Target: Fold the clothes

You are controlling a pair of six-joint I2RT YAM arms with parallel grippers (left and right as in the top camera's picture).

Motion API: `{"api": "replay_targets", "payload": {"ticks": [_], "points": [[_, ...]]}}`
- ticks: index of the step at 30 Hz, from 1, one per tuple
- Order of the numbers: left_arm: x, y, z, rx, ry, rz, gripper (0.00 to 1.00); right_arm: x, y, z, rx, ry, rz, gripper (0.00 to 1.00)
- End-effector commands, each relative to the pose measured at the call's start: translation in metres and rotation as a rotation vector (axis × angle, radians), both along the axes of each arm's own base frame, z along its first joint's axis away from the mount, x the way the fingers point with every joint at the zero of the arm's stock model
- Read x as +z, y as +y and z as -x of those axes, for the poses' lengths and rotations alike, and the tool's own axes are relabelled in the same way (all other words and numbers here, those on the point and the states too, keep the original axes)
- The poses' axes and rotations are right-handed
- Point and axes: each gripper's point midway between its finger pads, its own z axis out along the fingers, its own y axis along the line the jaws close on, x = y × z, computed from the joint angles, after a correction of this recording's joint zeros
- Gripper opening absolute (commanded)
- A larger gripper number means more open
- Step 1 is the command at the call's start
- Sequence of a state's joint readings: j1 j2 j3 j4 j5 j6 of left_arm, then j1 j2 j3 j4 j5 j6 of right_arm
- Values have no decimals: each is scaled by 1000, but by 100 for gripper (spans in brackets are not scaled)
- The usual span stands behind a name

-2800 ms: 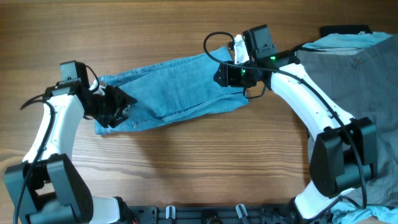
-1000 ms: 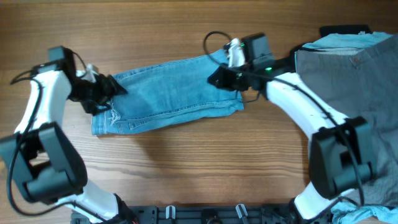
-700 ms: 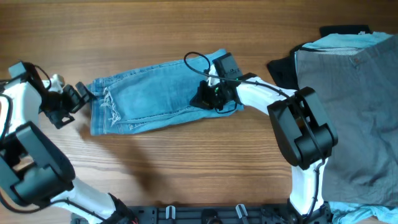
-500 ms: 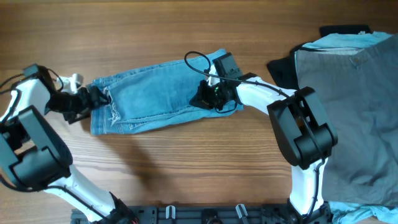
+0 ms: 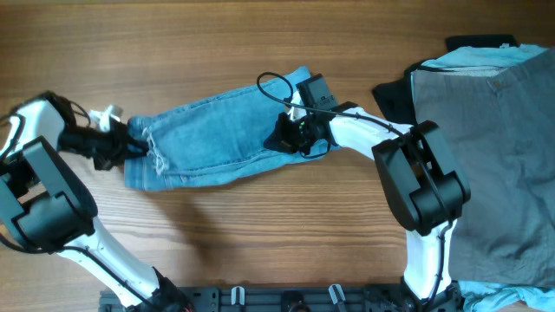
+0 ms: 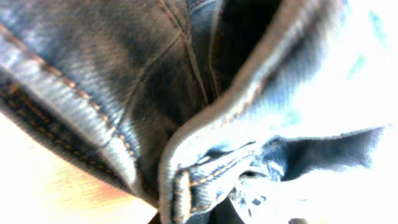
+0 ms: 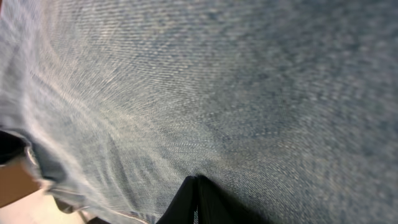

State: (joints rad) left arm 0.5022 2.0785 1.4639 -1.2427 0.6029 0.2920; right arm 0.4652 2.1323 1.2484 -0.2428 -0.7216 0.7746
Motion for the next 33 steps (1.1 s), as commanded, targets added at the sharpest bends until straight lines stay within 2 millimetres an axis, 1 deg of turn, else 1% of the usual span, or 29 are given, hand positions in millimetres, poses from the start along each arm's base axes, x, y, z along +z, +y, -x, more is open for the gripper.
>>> {"api": "replay_targets", "payload": {"ticks": [1,2,3,4,5,6,9,10,11,12,13,14,15,16,17,19,20,21,22,24,25,26,27,28,29,30,31,32,33], "points": [[81,-14,-30,-36,-182,-56,4,-26,-2,11,-1,65,38,4],[103,-42,-37,-79,-234,-77,4,-26,-3,13,-1,72,42,4],[107,-57,-39,-109,-246,-78,4,-27,-4,14,-1,79,46,4],[109,-77,-41,-151,-250,-73,4,-28,-5,16,-1,89,51,4],[108,-91,-42,-178,-249,-69,4,-29,-6,18,-1,100,57,4],[108,-127,-43,-263,-262,-60,4,-29,-7,20,-1,108,61,4],[110,-196,-53,-401,-363,-57,4,-29,-7,20,-2,109,62,4],[108,-230,-58,-446,-404,-83,13,-29,-7,20,-1,110,63,6],[106,-249,-59,-469,-421,-92,20,-30,-7,21,-1,115,65,9],[101,-263,-59,-498,-435,-108,30,-30,-8,21,-2,117,66,13],[88,-278,-60,-515,-437,-183,31,-26,-9,22,-4,124,60,13],[77,-281,-65,-475,-417,-264,34,-16,-15,20,-21,124,74,14],[73,-284,-67,-456,-413,-298,40,-6,-30,14,-61,97,140,15],[74,-287,-68,-453,-422,-294,44,12,-44,6,-89,32,192,18],[76,-289,-72,-430,-429,-285,49,34,-57,-2,-105,-47,228,21],[78,-291,-77,-424,-453,-278,52,77,-83,-9,-181,-144,298,25],[79,-293,-80,-408,-457,-274,53,94,-92,-10,-205,-179,310,28],[78,-295,-84,-382,-457,-267,57,121,-104,-9,-244,-232,316,31],[77,-302,-89,-357,-462,-249,60,143,-116,-7,-277,-275,324,32],[74,-326,-91,-386,-490,-164,59,162,-122,-5,-268,-347,329,33],[68,-334,-92,-389,-488,-155,59,165,-121,-5,-229,-384,331,33],[57,-343,-90,-408,-478,-155,60,163,-121,-2,-192,-393,340,33],[49,-344,-89,-412,-469,-168,70,159,-120,2,-154,-388,343,33],[45,-342,-91,-408,-466,-179,100,156,-118,5,-127,-385,341,33],[48,-337,-98,-391,-479,-178,100,155,-114,8,-85,-387,321,33],[62,-326,-110,-349,-504,-176,100,157,-106,10,-29,-415,293,32],[81,-313,-122,-293,-525,-165,100,157,-100,9,3,-443,284,28],[103,-302,-132,-261,-565,-139,100,158,-92,8,41,-482,275,26],[134,-287,-142,-222,-619,-101,100,159,-83,7,87,-529,261,24]]}}
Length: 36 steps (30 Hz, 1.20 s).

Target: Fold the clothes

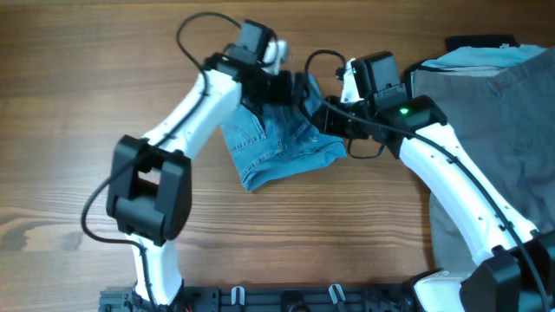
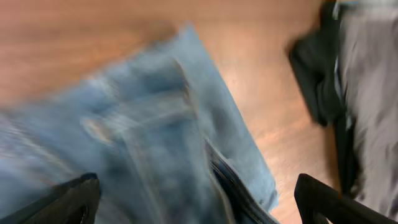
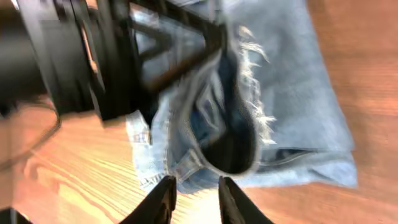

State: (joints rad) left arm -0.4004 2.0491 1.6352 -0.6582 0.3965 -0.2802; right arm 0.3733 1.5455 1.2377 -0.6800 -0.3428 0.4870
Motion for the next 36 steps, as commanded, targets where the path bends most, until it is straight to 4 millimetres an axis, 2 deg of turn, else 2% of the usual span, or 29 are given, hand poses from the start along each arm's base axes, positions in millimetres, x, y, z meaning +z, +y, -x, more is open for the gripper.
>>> {"api": "replay_targets", "payload": {"ticks": [1,2,3,4,5,6,8,9,10,12,13,14,16,18,20,21,22,24,25,26,28,29,30,31,33,34,35,36], "points": [[103,53,-40,113,-167,160,100,1,39,0,210,-114,-17,22],[123,73,-43,144,-199,183,100,-3,59,-7,244,-161,-35,19],[131,90,-39,171,-187,190,100,-17,71,-15,232,-153,-42,18],[131,101,-34,192,-159,185,100,-33,71,-19,172,-101,-34,14],[122,113,-20,215,-74,179,100,-82,51,-24,-73,95,24,9],[109,117,0,218,31,164,100,-117,33,-20,-225,245,58,7],[84,118,33,180,176,105,100,-159,18,-9,-343,442,48,6],[71,119,48,174,237,69,100,-171,15,-7,-352,504,23,6],[58,119,61,172,290,40,96,-178,10,-6,-373,553,-4,6],[30,110,83,144,366,7,63,-182,-2,-12,-395,571,-23,5],[8,101,97,142,414,-3,49,-178,-8,-22,-353,515,-33,5],[-19,93,113,197,489,-6,37,-174,-4,-25,-283,485,-58,5],[-53,81,128,222,511,-3,35,-167,4,-23,-185,457,-88,5],[-86,76,133,322,526,32,24,-160,8,-23,-151,438,-105,5],[-105,84,123,471,531,47,17,-149,10,-25,-120,401,-114,6],[-111,92,106,547,501,60,17,-136,11,-26,-108,380,-128,6],[-110,96,88,563,442,89,13,-124,14,-26,-81,349,-145,6],[-87,108,35,598,259,193,9,-90,17,-26,-42,273,-170,9],[-59,120,-4,599,123,246,11,-65,21,-26,4,192,-179,9],[-32,125,-27,562,38,281,15,-50,22,-29,32,130,-180,10],[26,118,-48,391,-49,335,28,-33,19,-45,58,-21,-138,13],[41,117,-46,343,-40,311,35,-33,14,-55,30,-58,-110,13],[48,115,-35,320,14,277,48,-37,7,-66,-8,-93,-63,13],[48,112,-20,311,94,250,56,-44,-2,-73,-48,-106,-13,13],[36,92,23,275,283,221,68,-67,-13,-79,-140,-51,30,9],[24,83,42,249,345,191,68,-81,-13,-76,-191,17,11,8],[12,72,62,221,405,159,60,-105,-14,-68,-269,135,0,6],[-2,62,81,195,458,135,32,-125,-17,-60,-309,215,14,6]]}}
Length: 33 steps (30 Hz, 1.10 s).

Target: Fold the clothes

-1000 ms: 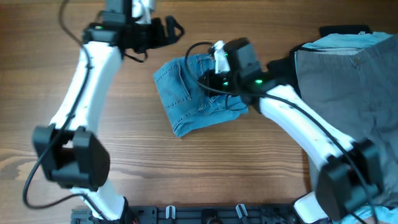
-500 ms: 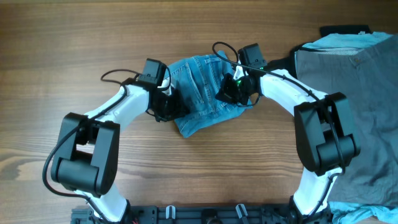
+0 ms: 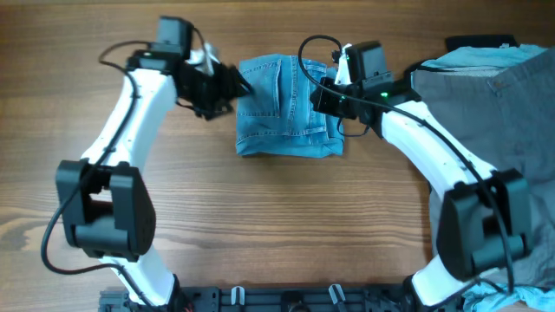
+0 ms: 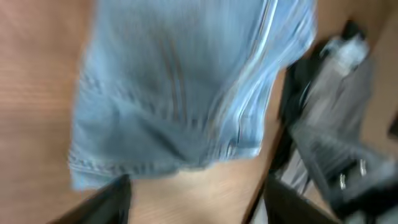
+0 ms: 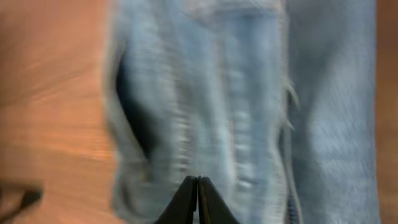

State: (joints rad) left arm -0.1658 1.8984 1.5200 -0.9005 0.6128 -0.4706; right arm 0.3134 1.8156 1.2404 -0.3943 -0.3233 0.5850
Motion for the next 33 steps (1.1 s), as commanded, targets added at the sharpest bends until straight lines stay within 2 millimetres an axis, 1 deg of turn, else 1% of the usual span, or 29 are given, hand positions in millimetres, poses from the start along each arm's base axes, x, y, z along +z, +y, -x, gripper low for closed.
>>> {"api": "replay_targets", "payload": {"ticks": [1,2,3,4,5,6,7,8,9,10,11,12,13,14,15,16,17,18,19,20,21,23,24,27,28,29,30,32,33], "points": [[-40,-37,57,-124,143,-12,15,-62,-13,15,-165,227,40,6],[-55,-43,69,-110,185,-23,4,-75,-16,23,-166,277,61,6],[-73,-46,78,-71,219,-44,4,-81,-19,32,-167,319,78,5],[-90,-43,83,-10,245,-75,4,-82,-18,38,-166,348,78,5],[-105,-37,86,52,266,-106,4,-81,-11,47,-140,387,44,4],[-125,-27,93,134,296,-140,4,-77,3,58,-99,433,-10,4],[-136,-17,93,181,295,-164,5,-73,18,68,-48,464,-58,4],[-145,-3,88,224,269,-200,7,-70,32,77,-6,476,-75,4],[-148,11,77,266,235,-231,7,-68,41,83,19,475,-72,4],[-148,21,65,303,199,-243,7,-66,51,89,53,466,-66,4],[-143,40,34,376,113,-215,4,-62,62,97,92,455,-62,4],[-136,53,10,429,40,-181,4,-58,70,102,138,432,-55,4],[-122,69,-17,471,-43,-125,4,-49,77,106,203,383,-46,4],[-95,78,-42,450,-120,5,5,-36,76,102,229,315,-25,5],[-80,80,-49,422,-143,81,9,-28,74,97,223,273,-13,5],[-59,75,-52,353,-169,195,14,-17,65,84,186,208,13,4],[-41,69,-49,289,-176,304,23,-8,57,70,148,145,30,4],[-29,62,-41,241,-156,402,32,0,49,56,110,91,36,4],[-22,53,-28,181,-127,473,54,5,42,43,81,56,27,5],[-20,45,-17,112,-131,494,65,3,33,35,48,57,22,5],[-23,38,-7,64,-126,495,74,-1,24,32,-5,88,16,5],[-36,21,20,-30,-80,452,97,-24,2,33,-160,231,0,4],[-50,17,31,-30,-21,380,100,-37,-3,36,-194,287,-2,4],[-91,9,54,8,121,142,100,-68,5,45,-169,384,-18,4],[-100,6,56,26,139,91,100,-79,5,49,-167,411,-5,4],[-112,0,55,35,146,41,100,-96,6,55,-165,458,4,4],[-120,-2,55,62,173,22,100,-104,9,60,-153,493,-9,4],[-137,-8,53,119,227,27,100,-110,12,64,-144,522,-22,4],[-144,-12,49,146,239,42,100,-110,12,63,-144,519,-23,4]]}}
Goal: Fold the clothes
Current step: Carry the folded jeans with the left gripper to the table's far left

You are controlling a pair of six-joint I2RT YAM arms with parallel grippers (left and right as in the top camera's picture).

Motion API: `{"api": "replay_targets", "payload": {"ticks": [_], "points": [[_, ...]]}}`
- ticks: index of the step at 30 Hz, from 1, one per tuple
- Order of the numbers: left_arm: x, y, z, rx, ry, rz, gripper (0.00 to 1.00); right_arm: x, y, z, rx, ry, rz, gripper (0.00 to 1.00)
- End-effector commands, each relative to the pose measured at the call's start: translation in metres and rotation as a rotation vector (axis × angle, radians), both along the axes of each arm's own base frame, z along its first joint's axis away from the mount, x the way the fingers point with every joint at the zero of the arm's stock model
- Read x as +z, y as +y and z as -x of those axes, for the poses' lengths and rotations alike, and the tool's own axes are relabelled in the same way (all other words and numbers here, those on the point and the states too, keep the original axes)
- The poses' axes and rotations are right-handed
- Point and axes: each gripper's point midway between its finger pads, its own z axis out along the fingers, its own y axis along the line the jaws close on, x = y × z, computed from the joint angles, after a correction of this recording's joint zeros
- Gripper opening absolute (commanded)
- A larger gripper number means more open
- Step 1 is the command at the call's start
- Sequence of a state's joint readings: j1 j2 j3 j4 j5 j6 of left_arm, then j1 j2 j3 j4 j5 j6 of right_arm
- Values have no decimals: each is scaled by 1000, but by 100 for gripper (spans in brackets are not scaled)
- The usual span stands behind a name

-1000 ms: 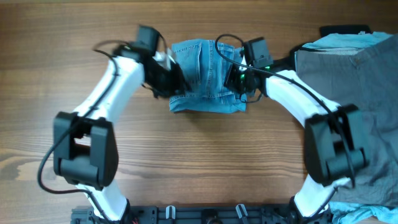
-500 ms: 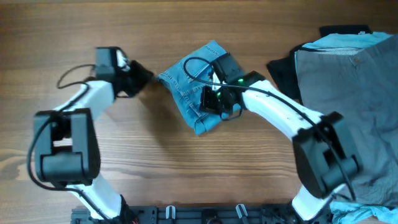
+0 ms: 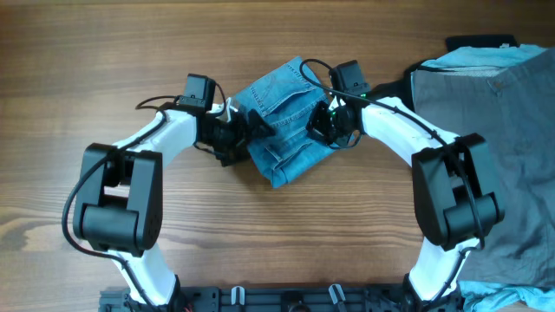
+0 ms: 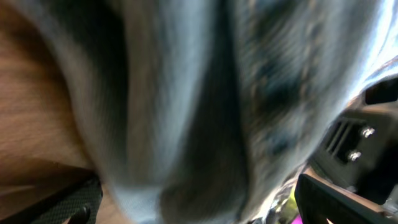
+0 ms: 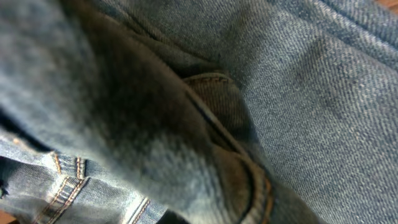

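The blue jeans (image 3: 282,121) lie as a small folded bundle, turned on a slant, at the middle of the wooden table (image 3: 130,52). My left gripper (image 3: 241,134) is pushed into the bundle's left edge. In the left wrist view blurred denim (image 4: 186,93) fills the frame between its fingers (image 4: 78,202), which stand wide apart and open. My right gripper (image 3: 323,121) is at the bundle's right edge. In the right wrist view denim (image 5: 280,93) with a seamed fold covers everything. Only a dark tip shows at the bottom edge, shut on the cloth.
A pile of other clothes sits at the right: a grey garment (image 3: 494,147), a light blue one (image 3: 486,56) behind it, and a black one (image 3: 395,95) at its left edge, close to my right arm.
The folded jeans have turned from square to slanted and sit slightly lower. My left gripper has moved from off the bundle's left side into its left edge. My right gripper is lower on the right edge.
The jeans first lay stretched out long, with a gripper at each end. Then my left gripper was over by the right one with the leg end brought across. Then the jeans lay as a square bundle with my left gripper drawn off. Now both grippers are at its sides.
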State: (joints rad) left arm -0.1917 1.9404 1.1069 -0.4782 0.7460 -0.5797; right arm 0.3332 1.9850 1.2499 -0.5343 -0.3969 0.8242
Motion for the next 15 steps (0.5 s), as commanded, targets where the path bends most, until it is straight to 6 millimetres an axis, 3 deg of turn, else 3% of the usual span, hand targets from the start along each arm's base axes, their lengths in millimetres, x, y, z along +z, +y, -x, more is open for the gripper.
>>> {"api": "replay_targets", "payload": {"ticks": [1,3,6,8,10,12,13,15], "points": [[-52,-5,-9,113,95,-47,100,-32,6,19,10,103,1,4],[-52,-28,-20,73,30,44,93,-32,5,19,11,105,1,4],[-53,-38,-16,43,21,53,4,-26,11,25,70,102,-33,4],[-52,-30,-21,44,-4,49,4,-14,8,27,77,90,-26,4],[-38,-8,-33,68,-51,51,4,20,5,22,127,-2,-39,4],[1,23,-55,127,-121,90,4,76,0,17,214,-182,-53,4],[40,57,-78,192,-224,117,4,102,-3,15,245,-272,-56,4],[100,127,-117,332,-433,104,4,148,-7,16,248,-401,-73,4]]}}
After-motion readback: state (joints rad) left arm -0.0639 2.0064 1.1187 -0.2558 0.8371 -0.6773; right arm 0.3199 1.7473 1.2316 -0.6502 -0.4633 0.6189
